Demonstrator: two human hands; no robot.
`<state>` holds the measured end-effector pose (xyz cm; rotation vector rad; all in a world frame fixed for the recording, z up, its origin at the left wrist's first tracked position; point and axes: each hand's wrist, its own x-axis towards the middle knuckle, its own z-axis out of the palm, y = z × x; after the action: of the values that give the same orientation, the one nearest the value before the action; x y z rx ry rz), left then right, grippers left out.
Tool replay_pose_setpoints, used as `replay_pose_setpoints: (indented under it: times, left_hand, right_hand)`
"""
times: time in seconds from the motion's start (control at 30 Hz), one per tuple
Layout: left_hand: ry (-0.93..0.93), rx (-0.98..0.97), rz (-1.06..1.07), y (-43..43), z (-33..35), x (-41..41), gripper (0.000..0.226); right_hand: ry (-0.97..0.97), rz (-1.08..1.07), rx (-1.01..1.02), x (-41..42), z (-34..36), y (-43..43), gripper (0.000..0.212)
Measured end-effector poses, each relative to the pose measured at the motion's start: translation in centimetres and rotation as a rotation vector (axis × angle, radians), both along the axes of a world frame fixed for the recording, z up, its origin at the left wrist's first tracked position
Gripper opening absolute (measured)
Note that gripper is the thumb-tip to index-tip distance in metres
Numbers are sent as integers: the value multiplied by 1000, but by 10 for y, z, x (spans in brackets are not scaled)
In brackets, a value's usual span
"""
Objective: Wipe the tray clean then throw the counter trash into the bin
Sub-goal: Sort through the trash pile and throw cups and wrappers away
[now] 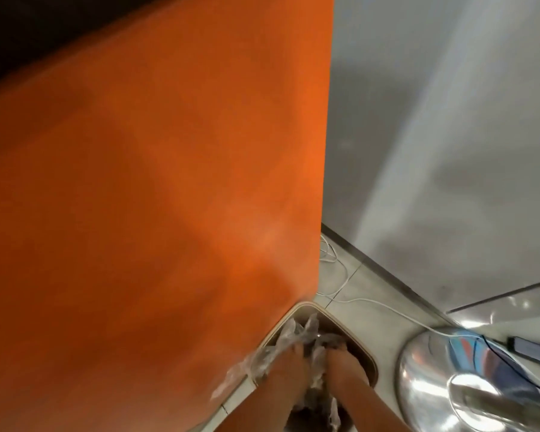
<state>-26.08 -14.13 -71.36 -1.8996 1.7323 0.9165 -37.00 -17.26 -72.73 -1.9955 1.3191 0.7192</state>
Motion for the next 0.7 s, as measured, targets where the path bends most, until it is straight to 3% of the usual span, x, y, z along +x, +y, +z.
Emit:
replay_pose_setpoints:
  times: [0.03,0.13,0.2,0.37,0.5,0.6,0.7]
  left_hand:
    - [-1,-19,-88,1,2,-3,42]
    - [174,11,64,8,-6,-17,36]
    - [105,19,103,9,-7,-19,34]
    - [228,220,71,16,-10,-33,39]
    - [360,154,348,19,-9,-34,42]
    - [401,100,475,17,11,-26,34]
    - [487,112,615,10,36,-16,32]
  right_hand:
    - [24,-80,-22,0,0,1,42]
    - [31,-235,-81,-4,-8,7,33]
    - [24,-315,3,-6,-9,6,29]
    - [-51,-359,82,-12,-4,8,46]
    - [-73,-345,75,-17,8,10,49]
    - [-65,-406,72,-22,15,12,70]
    - [-84,-466,54,-26,37,14,70]
